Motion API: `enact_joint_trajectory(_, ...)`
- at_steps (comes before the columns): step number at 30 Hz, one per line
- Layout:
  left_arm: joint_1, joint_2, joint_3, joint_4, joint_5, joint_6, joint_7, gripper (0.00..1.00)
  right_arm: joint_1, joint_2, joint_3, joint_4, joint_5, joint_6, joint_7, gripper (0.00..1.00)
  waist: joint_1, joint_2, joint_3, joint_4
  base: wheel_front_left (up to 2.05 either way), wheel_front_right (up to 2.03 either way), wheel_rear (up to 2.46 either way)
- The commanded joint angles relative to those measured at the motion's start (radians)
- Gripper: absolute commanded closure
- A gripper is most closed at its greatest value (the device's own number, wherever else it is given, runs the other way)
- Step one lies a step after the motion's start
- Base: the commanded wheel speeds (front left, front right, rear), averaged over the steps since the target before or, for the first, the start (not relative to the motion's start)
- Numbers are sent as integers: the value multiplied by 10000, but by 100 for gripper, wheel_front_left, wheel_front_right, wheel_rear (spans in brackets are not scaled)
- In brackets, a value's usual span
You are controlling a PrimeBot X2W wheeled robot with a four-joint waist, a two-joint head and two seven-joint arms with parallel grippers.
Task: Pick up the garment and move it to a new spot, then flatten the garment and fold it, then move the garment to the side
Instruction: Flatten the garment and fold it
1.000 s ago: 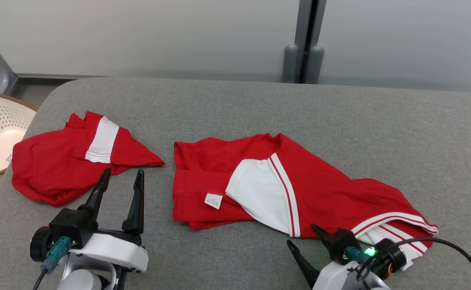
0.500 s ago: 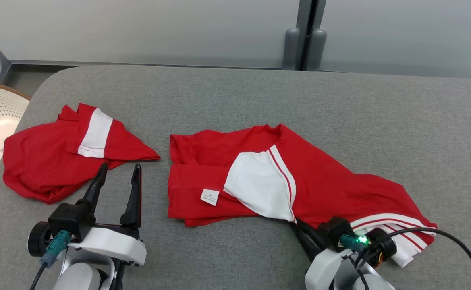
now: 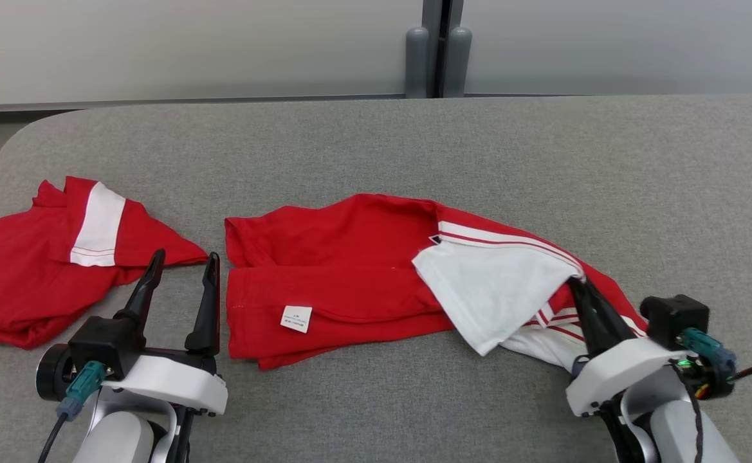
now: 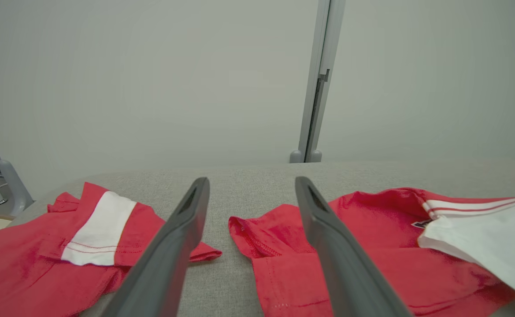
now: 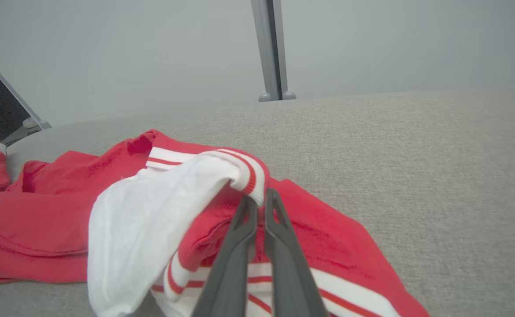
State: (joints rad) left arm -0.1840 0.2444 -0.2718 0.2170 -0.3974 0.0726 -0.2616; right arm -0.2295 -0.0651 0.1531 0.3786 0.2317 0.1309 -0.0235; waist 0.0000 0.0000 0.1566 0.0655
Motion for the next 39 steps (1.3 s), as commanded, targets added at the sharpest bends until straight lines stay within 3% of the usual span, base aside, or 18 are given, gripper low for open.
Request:
enact_joint_trajectory(1, -155, 87, 46, 0, 62, -22, -40, 0, 165, 35, -295, 37, 62, -3, -43, 100, 0, 0, 69, -84, 0, 0, 0)
enact_joint_trajectory(9, -272, 123, 50, 57, 101, -91, -43, 0, 421, 107, -2114, 587, 103, -3, -87, 100, 0, 0, 198, -270, 0, 0, 0)
enact_joint_trajectory(10, -295, 127, 50, 60, 107, -75, -43, 0, 360, 107, -2230, 623, 99, -3, -199, 65, 0, 0, 214, -286, 0, 0, 0)
enact_joint_trajectory(11, -295, 127, 50, 60, 107, -75, -43, 0, 360, 107, -2230, 623, 99, -3, -199, 65, 0, 0, 214, -286, 0, 0, 0)
enact_joint_trajectory(12, -307, 128, 48, 66, 110, -69, -43, 0, 322, 111, -2242, 651, 138, -3, -233, 45, 0, 0, 221, -302, 0, 0, 0)
enact_joint_trajectory(13, -308, 129, 54, 63, 112, -64, -43, 0, 296, 108, -2287, 639, 164, -3, -328, 0, 0, 0, 221, -323, 0, 0, 0)
enact_joint_trajectory(18, -164, 141, 96, 87, 115, -10, -44, 0, 278, 56, -2441, 364, 92, -3, -623, 0, 0, 0, 116, -412, 0, 0, 0)
enact_joint_trajectory(27, 463, 135, 322, 33, 127, 223, -43, 0, 692, -623, -2280, -1092, -345, -3, -918, 0, 0, 0, -514, -579, 0, 0, 0)
enact_joint_trajectory(39, 1473, 264, 177, -2, 69, 336, 109, 0, 2566, -453, -1148, -3436, -797, -3, 15, 0, 0, 0, -1561, -776, 0, 0, 0)
